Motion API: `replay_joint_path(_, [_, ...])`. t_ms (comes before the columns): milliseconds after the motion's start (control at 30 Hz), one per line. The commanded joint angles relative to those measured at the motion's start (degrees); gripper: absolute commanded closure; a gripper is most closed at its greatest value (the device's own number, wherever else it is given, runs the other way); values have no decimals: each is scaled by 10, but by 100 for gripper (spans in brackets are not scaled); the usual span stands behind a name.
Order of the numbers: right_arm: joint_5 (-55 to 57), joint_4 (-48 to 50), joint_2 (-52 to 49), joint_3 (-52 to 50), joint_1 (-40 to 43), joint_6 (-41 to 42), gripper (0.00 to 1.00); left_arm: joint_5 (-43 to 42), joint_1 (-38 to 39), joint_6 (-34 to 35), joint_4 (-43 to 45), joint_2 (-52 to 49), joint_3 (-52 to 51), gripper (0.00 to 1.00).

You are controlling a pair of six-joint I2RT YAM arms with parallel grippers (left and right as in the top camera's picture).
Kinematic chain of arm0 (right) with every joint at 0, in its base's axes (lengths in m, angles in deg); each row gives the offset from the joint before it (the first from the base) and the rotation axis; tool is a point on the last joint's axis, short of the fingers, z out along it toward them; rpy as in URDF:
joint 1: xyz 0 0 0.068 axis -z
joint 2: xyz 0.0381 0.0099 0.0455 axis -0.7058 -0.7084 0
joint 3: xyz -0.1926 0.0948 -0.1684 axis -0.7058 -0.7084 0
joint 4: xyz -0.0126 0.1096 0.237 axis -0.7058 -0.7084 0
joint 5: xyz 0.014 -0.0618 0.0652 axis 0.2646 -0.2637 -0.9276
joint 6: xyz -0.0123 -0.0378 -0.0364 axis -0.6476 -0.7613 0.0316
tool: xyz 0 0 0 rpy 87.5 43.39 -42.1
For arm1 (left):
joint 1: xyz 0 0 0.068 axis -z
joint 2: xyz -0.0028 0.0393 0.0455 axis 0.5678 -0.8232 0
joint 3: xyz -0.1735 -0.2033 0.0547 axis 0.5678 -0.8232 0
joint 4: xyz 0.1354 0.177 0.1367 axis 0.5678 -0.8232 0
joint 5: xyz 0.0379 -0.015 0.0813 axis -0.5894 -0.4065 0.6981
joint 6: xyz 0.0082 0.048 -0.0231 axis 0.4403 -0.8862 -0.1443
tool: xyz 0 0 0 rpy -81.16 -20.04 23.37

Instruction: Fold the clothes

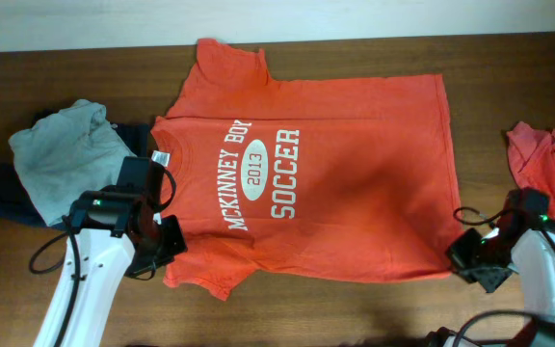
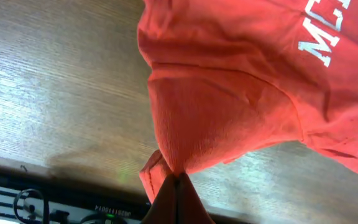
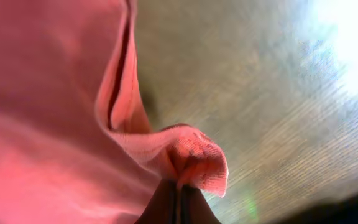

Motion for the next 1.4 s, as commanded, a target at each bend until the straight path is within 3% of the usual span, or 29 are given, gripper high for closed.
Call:
replay_joint_path(0, [-37, -10, 19, 43, 0, -36, 96, 8, -1, -9, 12, 3, 30, 99])
replay_joint_path(400, [-120, 98, -24, 52, 0, -34, 96, 21, -1, -22, 171, -3, 32, 99])
replay_joint_path(867, [-210, 244, -125, 52, 0, -22, 96, 46, -1, -31, 272, -75, 32, 99])
replay_joint_path(1367, [-269, 293, -127, 52, 0, 20, 96, 66, -9, -31, 369, -76, 32, 99])
